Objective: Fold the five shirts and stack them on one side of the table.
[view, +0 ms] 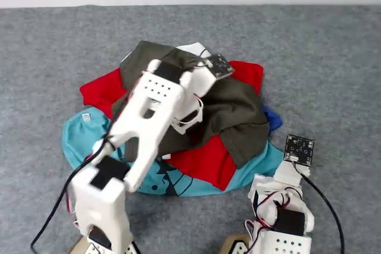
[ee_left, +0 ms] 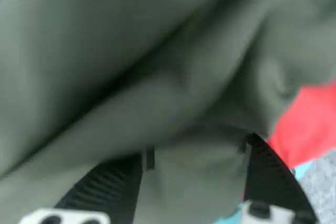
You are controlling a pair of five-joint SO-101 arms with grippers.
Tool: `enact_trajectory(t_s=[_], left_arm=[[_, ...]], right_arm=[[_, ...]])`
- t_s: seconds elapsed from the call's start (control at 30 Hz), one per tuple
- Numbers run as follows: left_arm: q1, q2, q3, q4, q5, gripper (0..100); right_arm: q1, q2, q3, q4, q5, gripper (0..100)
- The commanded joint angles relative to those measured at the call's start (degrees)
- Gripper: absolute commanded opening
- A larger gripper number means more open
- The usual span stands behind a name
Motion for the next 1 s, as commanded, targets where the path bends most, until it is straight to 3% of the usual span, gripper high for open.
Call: enact_trajectory(t_s=[0.0,0.17,0.33,0.47,0.7,0.97], left_arm=[[0.79,7.38,-5.41,-1.05,-0.53,28],[0.35,19.52,-11.91,0.18,-0.35,24],[-1.05,24.18,-22.37,5.45,-0.44,0],[-4.48,24.0,-31.34,11.25,0.62,0],[-20.48,14.77,-40.4,11.16,8.53,0],[-41.41,-2.64,-40.48,11.16,8.88,0]], right_arm=[[-0.22,-0.66,0.88,-0.84,-0.35,0.9],[-0.22,-0.66,0.88,-0.84,-0.35,0.9],[-0.22,-0.66,0.88,-0.84,-0.35,0.9],[-0.22,-0.66,0.88,-0.84,-0.35,0.9],[-0.22,-0.66,0.88,-0.84,-0.35,0.9],[-0.22,-0.66,0.88,-0.84,-0.35,0.9]])
